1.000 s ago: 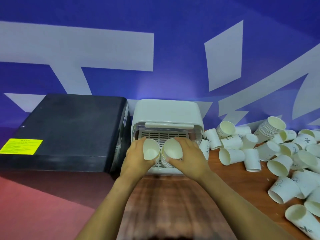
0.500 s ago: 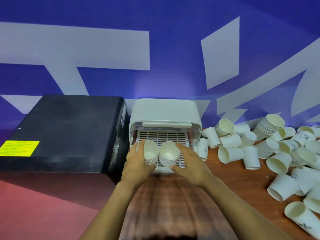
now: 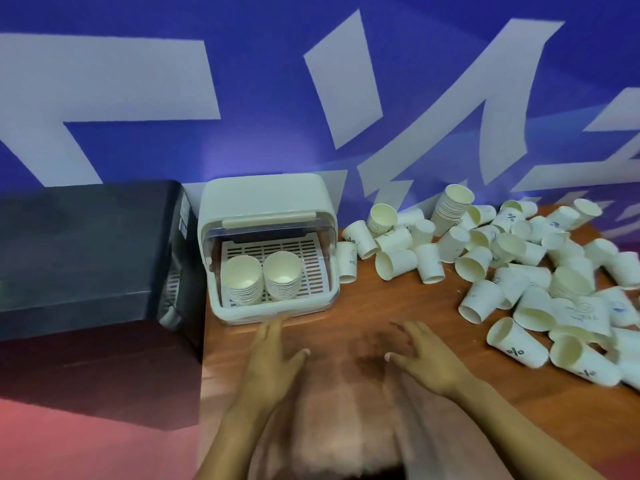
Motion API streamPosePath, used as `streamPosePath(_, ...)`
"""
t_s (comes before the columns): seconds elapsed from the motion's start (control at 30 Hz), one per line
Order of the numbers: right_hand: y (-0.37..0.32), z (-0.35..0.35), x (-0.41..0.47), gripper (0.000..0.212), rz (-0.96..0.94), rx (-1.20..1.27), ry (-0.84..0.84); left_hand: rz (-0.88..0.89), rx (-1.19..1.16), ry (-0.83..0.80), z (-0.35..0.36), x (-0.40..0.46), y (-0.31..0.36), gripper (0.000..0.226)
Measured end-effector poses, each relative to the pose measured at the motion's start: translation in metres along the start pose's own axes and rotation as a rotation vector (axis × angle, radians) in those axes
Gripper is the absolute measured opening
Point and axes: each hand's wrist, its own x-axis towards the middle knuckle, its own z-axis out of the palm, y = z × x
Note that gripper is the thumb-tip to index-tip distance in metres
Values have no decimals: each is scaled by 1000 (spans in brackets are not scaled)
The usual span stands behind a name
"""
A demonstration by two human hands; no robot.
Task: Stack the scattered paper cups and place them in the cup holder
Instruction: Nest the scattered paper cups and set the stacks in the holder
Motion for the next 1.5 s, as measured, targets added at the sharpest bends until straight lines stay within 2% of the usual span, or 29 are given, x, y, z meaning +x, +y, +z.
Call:
streamPosePath(0.17,40,-24,-13,46,-10,46,14,16,60,-149,39,-7,22,49)
streamPosePath(0.27,68,-34,-15,35,-30,115,0,13,76,-172,69,-8,41,38)
streamPosePath(0.33,95,-42,-16,35,-47,161,-29,-14,85,-175,94,-8,61,34)
streamPosePath(0.43,144,-65,-19,33,-88,175,-67,-60,93,-157,142,-7,100,40)
streamPosePath(0.57,218,-107,-28,32,-100,200,-60,-9,128,-212,217,-4,161,50)
streamPosePath(0.7,288,-141,-36,45,-37,193,-40,35,250,-286,286,-5,208,61)
streamPosePath(0.83,329,-171,-39,48,-42,139,-51,33,337,-387,331,-19,228,67)
streamPosePath(1.07,366,-187,-32,67,-69,-83,-67,89,477,-250,344,23,253,67)
streamPosePath(1.17,373,-182,-28,76,-78,-149,-102,107,631,-291,349,35,259,71)
streamPosePath(1.37,385,-167,-11,79,-118,-184,-106,130,867,-380,365,64,264,84)
streamPosePath(1.5,388,-162,0,80,-149,-169,-146,146,969,-400,374,76,258,80)
